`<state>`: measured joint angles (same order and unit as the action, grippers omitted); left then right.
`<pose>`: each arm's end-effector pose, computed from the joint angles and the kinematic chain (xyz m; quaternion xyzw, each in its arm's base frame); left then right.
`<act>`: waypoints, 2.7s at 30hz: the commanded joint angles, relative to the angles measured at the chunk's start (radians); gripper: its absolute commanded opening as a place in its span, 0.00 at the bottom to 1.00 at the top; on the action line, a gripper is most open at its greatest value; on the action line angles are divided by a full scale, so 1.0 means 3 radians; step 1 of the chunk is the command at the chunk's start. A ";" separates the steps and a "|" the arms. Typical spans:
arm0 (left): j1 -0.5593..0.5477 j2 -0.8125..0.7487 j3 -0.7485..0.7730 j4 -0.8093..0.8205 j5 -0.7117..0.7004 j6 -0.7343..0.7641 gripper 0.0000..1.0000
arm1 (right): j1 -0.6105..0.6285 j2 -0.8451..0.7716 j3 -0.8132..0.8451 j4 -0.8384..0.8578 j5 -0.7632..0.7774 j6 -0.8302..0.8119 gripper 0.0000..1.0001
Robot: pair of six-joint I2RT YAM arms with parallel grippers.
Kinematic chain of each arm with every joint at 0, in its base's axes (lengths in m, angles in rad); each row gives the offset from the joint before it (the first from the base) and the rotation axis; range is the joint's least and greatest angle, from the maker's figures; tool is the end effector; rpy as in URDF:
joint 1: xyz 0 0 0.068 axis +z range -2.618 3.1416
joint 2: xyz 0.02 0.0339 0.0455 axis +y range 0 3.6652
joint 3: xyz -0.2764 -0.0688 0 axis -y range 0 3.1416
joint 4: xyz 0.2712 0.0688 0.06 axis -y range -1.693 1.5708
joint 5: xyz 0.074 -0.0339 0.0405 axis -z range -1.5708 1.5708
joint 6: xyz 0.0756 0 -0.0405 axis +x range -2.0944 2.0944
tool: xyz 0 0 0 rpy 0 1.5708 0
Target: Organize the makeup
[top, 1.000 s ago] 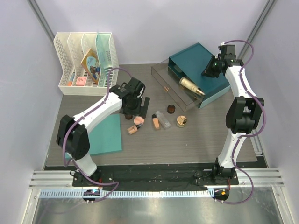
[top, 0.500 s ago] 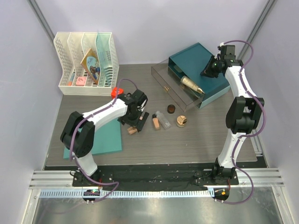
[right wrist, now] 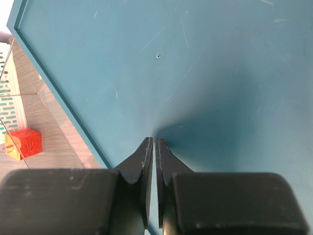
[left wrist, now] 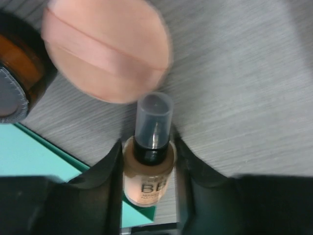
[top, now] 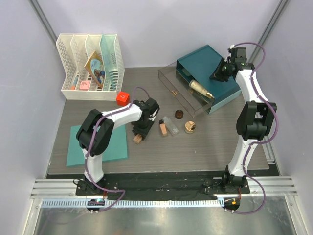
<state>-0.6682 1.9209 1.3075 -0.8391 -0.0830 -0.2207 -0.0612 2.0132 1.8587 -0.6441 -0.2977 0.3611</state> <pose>0.3090 -0.2359 0.1178 0.2189 0.9731 0.0120 0.0711 0.5180 -0.0095 0.2761 0.1374 0.9075 0.1915 0.3477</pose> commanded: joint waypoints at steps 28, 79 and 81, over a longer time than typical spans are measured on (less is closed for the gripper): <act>-0.0084 0.0463 0.3060 -0.0082 0.0936 -0.0578 0.00 | 0.0041 0.0228 -0.0285 -0.0742 0.0016 -0.0089 0.12; -0.0007 -0.0021 0.2014 0.0491 0.1458 -0.0927 0.67 | 0.0046 0.0182 -0.0382 -0.0727 -0.0030 -0.0094 0.13; -0.0033 -0.0205 0.1683 0.0440 0.1361 -0.0794 0.67 | 0.0041 0.0192 -0.0387 -0.0727 -0.0035 -0.0099 0.13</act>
<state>-0.6670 1.9484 1.9465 -0.6270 0.3820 -0.5850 -0.0647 1.9957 1.8183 -0.6125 -0.3374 0.3626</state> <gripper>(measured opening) 0.669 0.123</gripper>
